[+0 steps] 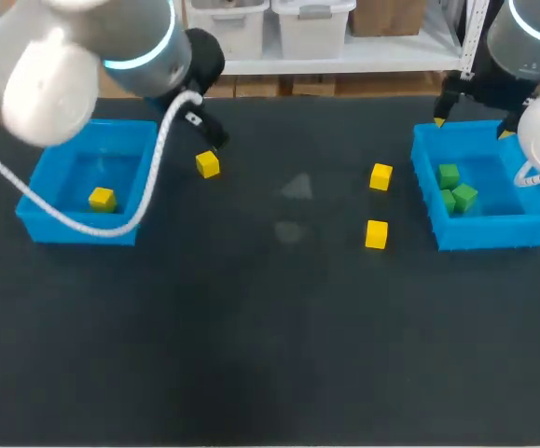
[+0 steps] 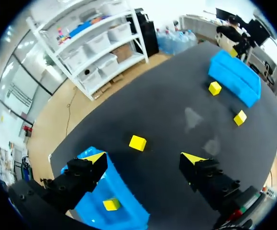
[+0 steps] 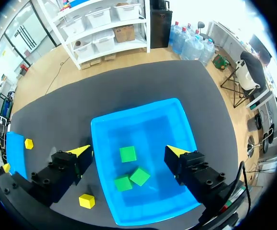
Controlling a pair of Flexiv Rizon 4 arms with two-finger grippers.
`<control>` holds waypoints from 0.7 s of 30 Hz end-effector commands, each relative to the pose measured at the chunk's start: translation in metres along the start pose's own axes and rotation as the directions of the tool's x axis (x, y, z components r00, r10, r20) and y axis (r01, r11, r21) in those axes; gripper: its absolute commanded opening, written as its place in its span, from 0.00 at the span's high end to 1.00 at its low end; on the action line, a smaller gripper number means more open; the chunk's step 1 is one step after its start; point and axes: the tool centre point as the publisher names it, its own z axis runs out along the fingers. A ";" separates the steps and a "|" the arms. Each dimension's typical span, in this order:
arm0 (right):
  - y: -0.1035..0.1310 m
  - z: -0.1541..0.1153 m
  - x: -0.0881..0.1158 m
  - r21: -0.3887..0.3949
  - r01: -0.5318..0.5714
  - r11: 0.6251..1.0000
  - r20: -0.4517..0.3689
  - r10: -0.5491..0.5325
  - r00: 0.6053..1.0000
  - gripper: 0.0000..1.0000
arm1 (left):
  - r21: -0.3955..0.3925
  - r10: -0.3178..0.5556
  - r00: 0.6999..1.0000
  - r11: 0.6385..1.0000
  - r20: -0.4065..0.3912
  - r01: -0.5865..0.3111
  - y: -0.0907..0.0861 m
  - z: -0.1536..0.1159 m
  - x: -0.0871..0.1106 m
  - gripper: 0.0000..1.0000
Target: Put the green cubes in the right bin and the yellow cubes in the left bin.
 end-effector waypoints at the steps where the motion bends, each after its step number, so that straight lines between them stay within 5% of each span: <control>1: -0.001 -0.001 0.003 0.001 -0.002 1.000 0.008 0.002 1.000 0.00 | 0.069 0.004 0.984 0.998 -0.180 0.008 0.013 0.016 -0.030 0.00; 21: -0.001 -0.001 0.003 0.001 -0.002 1.000 0.008 0.002 1.000 0.00 | 0.053 -0.018 0.976 0.998 -0.217 0.030 0.016 0.033 -0.024 0.00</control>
